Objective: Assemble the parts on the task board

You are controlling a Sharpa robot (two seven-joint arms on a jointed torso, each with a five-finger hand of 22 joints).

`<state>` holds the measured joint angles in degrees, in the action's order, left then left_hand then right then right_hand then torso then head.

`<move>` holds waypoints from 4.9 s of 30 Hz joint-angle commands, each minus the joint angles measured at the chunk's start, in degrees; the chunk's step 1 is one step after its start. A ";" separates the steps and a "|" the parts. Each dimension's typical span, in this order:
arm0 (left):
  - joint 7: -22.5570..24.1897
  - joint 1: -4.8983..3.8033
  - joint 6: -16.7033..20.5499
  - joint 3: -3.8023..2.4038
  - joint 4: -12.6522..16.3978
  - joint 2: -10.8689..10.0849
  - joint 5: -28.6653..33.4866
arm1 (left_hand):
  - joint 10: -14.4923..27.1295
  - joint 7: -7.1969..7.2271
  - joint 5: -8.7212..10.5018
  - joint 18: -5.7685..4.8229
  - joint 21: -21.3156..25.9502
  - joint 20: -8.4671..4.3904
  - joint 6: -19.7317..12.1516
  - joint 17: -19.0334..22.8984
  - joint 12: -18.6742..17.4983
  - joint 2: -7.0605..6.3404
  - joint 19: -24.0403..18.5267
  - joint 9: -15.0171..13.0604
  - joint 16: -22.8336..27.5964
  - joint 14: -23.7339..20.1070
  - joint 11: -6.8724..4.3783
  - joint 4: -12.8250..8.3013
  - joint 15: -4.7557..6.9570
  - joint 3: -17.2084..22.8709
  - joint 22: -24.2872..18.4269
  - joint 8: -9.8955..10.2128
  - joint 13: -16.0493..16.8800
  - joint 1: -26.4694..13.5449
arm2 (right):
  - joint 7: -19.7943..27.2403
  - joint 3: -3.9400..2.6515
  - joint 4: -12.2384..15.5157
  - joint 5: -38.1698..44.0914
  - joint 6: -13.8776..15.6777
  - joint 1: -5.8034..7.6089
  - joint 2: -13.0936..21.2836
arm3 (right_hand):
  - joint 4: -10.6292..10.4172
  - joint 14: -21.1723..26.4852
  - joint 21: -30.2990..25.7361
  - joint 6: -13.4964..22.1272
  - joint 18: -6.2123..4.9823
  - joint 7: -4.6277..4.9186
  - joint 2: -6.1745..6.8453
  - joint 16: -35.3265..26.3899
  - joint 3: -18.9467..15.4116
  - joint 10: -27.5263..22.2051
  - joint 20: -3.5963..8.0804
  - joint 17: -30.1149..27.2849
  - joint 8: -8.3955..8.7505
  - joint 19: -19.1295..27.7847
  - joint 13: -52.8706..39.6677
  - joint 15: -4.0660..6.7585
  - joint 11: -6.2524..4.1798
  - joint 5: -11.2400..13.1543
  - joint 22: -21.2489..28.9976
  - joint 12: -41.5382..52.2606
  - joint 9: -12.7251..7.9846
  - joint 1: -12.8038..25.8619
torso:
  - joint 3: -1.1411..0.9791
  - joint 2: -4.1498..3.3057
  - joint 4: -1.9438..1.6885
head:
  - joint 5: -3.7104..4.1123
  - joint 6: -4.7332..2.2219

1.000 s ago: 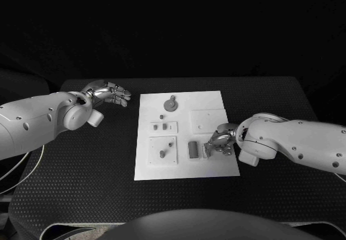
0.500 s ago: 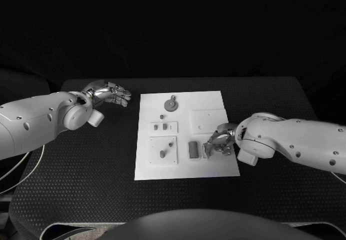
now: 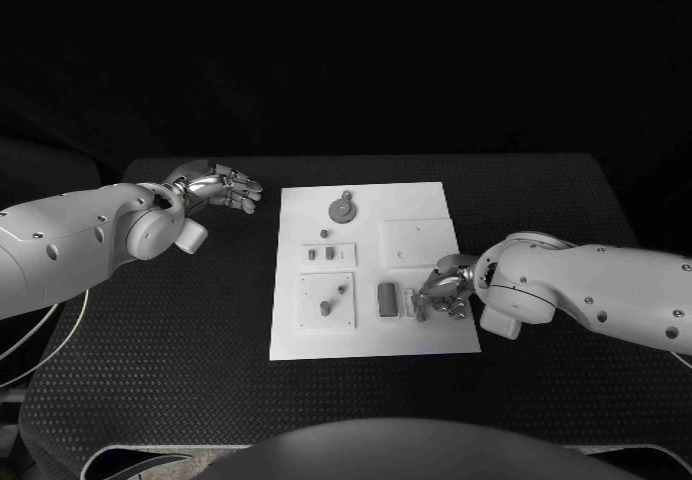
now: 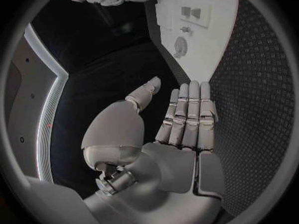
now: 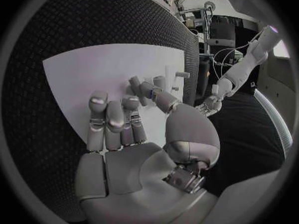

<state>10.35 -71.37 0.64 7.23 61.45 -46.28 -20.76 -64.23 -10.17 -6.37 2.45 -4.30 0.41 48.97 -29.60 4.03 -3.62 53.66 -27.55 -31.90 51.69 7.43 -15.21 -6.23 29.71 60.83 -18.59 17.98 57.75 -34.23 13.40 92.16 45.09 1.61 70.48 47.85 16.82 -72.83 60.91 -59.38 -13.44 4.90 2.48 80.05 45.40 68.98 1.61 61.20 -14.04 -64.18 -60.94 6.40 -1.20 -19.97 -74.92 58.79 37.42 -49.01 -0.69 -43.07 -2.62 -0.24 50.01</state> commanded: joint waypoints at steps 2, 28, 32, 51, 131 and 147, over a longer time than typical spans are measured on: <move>0.32 -0.06 -0.76 -0.03 0.10 0.09 0.13 | -0.12 0.03 -0.32 0.37 -0.10 0.14 -0.28 -0.09 0.26 0.07 -0.29 0.06 0.34 0.22 0.24 -0.05 -0.04 0.41 0.01 -0.29 -0.07 0.24 | -0.24 0.15 0.19 0.35 -0.46 -0.29 -0.19 | 0.06 0.11 0.14 0.06 -1.56 0.34 -3.53 -0.14 0.14 0.24 0.23 -0.06 -0.47 -0.03 0.07 0.15 0.11 -0.41 -0.85 0.09 1.07 -3.35 | -0.02 -0.01 0.03 | 0.07 -0.01; 0.28 -0.06 -0.95 -0.01 -0.03 0.14 0.11 | -0.11 0.02 -0.33 0.36 -0.11 0.14 -0.30 -0.18 0.26 0.08 -0.31 0.08 0.41 0.22 0.25 -0.03 -0.05 0.48 0.03 -0.32 -0.10 0.25 | 0.51 0.13 -0.57 2.30 1.75 -0.33 0.04 | 0.06 0.04 0.15 -0.06 -1.56 0.31 -3.32 -0.11 0.08 0.26 0.23 0.02 -0.52 -0.04 0.08 0.16 0.09 -0.60 -0.83 0.10 1.06 -3.19 | -0.04 -0.01 -0.04 | -0.08 -0.01; 0.28 -0.06 -0.97 -0.01 -0.02 0.17 0.11 | -0.11 0.02 -0.34 0.36 -0.11 0.15 -0.31 -0.19 0.26 0.08 -0.31 0.08 0.42 0.22 0.25 -0.03 -0.05 0.49 0.03 -0.32 -0.11 0.25 | 0.60 0.13 -0.45 2.30 1.82 -0.33 -0.01 | 0.06 0.05 0.15 -0.07 -1.56 0.31 -3.32 -0.12 0.07 0.26 0.23 -0.01 -0.53 -0.05 0.08 0.17 0.09 -0.61 -0.83 0.11 1.06 -3.17 | -0.02 0.00 -0.02 | -0.08 -0.01; 0.11 -0.06 -1.18 0.00 -0.13 0.29 0.11 | -0.11 0.02 -0.34 0.36 -0.11 0.15 -0.32 -0.25 0.27 0.09 -0.32 0.09 0.46 0.22 0.25 -0.02 -0.06 0.53 0.04 -0.35 -0.13 0.24 | 0.81 0.12 -1.06 1.52 0.61 -0.33 -0.66 | -0.24 0.21 -0.13 -0.11 -1.56 0.35 -1.32 -0.42 -1.38 0.27 0.07 -0.45 -0.50 -0.25 0.24 0.17 0.14 1.31 -0.54 -0.04 0.93 -1.37 | 0.01 0.00 -0.03 | -0.03 -0.01; -0.07 -0.04 -1.53 0.02 -0.59 0.65 0.08 | -0.05 -0.01 -0.36 0.35 -0.11 0.17 -0.41 -0.48 0.26 0.12 -0.39 0.15 0.65 0.21 0.28 -0.01 -0.08 0.64 0.07 -0.41 -0.22 0.23 | 3.42 0.12 -0.11 5.19 -1.35 -0.35 -1.49 | -8.83 1.22 -1.67 0.48 -1.56 0.62 8.91 -1.46 -2.34 -0.26 0.13 -1.84 0.14 -0.74 0.63 0.07 0.39 1.59 -0.23 -0.19 -0.28 5.51 | 0.01 0.00 -0.01 | 0.01 -0.01; -0.07 -0.04 -1.58 0.02 -0.66 0.69 0.08 | -0.04 -0.01 -0.36 0.35 -0.11 0.17 -0.43 -0.52 0.26 0.11 -0.41 0.17 0.69 0.21 0.29 -0.03 -0.09 0.66 0.07 -0.42 -0.24 0.24 | 4.15 0.12 0.25 7.45 -2.32 -0.38 -1.56 | -8.06 1.43 -1.65 0.68 -1.56 0.66 8.54 -1.49 -2.07 -0.45 0.30 -1.96 0.14 -0.64 0.56 0.05 0.43 1.64 -0.37 -0.10 -0.26 4.42 | 0.00 -0.01 0.01 | -0.15 -0.01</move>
<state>9.93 -71.36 -0.16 7.27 60.73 -45.72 -20.78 -64.23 -10.22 -6.37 2.44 -4.30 0.42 49.02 -30.07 4.03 -3.62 53.66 -27.48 -31.46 51.69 7.42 -15.24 -6.23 29.98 60.83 -18.81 17.81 57.75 -32.40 13.44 91.73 51.61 1.02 70.39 46.74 8.47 -71.69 59.58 -58.89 -13.45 5.21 10.86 78.93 43.33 68.69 1.46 59.31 -14.03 -64.67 -60.41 6.50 -0.91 -18.64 -74.92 58.79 37.21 -44.08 -0.69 -43.06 -2.61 -0.36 50.01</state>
